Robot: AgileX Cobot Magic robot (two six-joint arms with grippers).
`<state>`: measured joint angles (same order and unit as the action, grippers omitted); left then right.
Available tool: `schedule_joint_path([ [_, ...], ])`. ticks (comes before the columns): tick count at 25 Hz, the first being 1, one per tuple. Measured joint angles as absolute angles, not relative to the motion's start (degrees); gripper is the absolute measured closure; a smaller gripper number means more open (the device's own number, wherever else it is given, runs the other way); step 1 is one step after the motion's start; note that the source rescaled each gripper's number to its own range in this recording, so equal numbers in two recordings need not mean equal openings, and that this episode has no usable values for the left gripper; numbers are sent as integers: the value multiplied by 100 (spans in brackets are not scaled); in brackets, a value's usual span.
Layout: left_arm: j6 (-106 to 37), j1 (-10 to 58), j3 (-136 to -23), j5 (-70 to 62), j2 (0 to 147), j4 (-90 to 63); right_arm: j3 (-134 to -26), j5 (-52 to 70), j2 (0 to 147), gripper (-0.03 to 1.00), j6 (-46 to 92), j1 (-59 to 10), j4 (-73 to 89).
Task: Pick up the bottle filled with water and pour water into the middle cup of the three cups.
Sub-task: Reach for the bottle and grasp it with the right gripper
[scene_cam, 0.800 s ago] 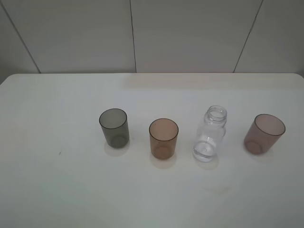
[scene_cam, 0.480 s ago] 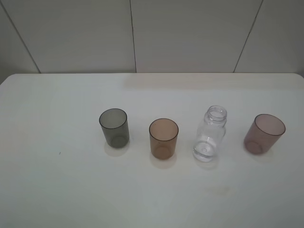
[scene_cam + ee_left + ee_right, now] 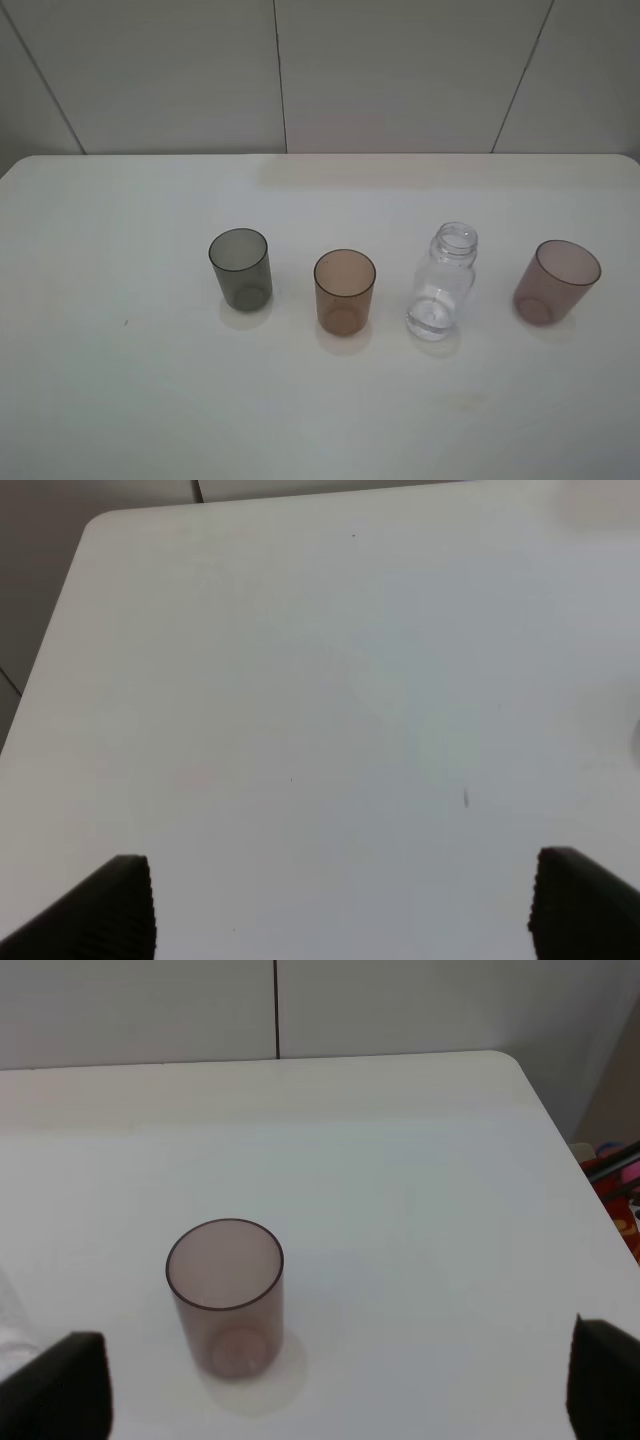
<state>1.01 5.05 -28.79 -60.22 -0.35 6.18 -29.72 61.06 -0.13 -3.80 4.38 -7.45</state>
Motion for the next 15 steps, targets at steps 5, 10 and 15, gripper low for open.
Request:
schedule_joint_path([
  [5,101,505,-2879,-6022,-35,618,-2972,6106,-13,-3,-380,438,-745],
  [10,101,505,-2879,-6022,-35,618,-2972,6106,-13,-3,-380,438,-745],
  [15,101,505,-2879,-6022,-35,618,-3020,6106,133,-3,-380,438,-515],
])
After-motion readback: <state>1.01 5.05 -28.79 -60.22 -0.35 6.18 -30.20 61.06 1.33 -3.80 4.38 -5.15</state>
